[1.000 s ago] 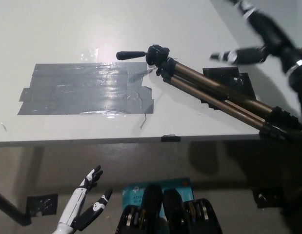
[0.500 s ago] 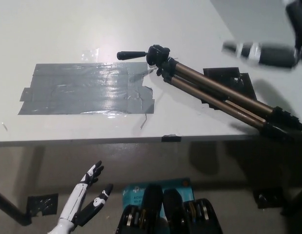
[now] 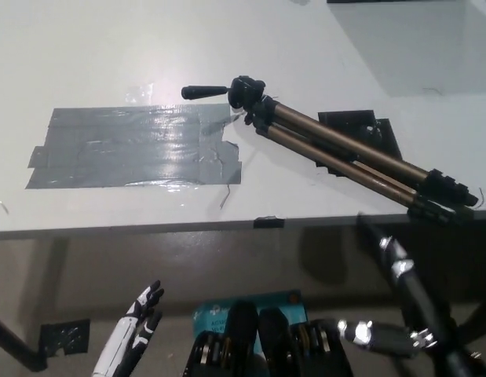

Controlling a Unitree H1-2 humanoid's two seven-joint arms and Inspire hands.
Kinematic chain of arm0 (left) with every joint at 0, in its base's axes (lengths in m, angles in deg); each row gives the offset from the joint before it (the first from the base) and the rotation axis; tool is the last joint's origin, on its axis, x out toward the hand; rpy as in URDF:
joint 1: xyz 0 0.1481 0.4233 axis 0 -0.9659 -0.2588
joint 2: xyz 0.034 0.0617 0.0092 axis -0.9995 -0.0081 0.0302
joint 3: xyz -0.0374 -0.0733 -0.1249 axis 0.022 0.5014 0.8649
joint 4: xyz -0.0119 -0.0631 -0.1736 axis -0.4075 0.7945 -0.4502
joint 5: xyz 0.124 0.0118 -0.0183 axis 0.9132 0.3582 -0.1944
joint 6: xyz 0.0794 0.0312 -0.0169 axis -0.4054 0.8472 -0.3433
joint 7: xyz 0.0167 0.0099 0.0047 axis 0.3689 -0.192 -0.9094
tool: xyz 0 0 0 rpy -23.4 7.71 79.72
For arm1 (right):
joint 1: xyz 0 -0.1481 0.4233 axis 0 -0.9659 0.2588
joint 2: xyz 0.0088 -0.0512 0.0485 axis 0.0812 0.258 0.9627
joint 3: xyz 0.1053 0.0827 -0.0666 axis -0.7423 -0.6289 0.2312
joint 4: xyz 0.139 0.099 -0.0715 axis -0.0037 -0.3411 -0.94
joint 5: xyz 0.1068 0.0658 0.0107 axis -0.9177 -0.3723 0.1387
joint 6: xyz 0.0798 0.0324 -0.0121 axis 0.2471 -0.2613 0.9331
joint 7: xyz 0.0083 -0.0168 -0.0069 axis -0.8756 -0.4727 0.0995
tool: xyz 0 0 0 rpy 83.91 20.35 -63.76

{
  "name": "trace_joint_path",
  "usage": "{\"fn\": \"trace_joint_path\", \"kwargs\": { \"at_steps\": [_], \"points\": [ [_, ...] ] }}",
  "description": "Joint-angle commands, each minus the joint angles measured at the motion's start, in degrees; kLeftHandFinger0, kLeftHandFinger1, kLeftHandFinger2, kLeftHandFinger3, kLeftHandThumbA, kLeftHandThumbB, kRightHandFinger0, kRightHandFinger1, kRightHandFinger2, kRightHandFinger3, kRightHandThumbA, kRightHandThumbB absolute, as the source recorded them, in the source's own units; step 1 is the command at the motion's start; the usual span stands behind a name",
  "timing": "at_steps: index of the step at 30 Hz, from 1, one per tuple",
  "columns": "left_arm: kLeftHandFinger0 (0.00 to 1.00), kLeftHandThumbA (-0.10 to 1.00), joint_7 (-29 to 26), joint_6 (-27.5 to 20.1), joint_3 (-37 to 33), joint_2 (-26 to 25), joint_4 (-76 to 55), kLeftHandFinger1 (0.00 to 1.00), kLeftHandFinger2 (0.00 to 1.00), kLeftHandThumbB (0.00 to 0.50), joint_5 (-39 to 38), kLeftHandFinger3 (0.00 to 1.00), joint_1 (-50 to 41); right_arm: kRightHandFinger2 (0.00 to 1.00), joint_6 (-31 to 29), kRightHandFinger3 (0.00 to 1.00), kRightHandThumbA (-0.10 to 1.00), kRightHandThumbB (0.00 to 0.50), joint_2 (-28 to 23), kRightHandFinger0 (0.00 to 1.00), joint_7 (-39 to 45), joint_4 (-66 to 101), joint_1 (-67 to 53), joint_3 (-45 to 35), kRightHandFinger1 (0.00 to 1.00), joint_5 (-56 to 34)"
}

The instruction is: A person hands a tripod to the robot which it grabs with its right hand and places in the middle of the table in front of it

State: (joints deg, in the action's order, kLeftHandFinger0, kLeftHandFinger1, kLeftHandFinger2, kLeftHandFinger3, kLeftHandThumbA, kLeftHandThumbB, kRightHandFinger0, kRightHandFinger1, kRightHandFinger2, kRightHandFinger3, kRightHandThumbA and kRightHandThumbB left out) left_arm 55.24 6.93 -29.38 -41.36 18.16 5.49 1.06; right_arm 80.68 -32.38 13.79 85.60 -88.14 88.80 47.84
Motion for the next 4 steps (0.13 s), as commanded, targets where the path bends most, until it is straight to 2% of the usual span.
{"fn": "trace_joint_path", "kwargs": {
  "at_steps": [1,4],
  "points": [
    [1.00,1.00,0.4,-5.3,0.2,-0.4,0.5,1.00,1.00,0.302,-1.8,1.00,-0.3,1.00,-10.2,1.00,0.95,0.384,0.4,1.00,-3.0,-8.9,1.1,0.9,1.00,0.3],
    [1.00,1.00,0.3,-5.3,0.0,-0.2,0.6,1.00,1.00,0.301,-1.6,1.00,-0.2,1.00,-11.1,1.00,0.96,0.405,0.0,1.00,-3.2,-12.4,1.5,0.7,1.00,-0.1]
  ]
}}
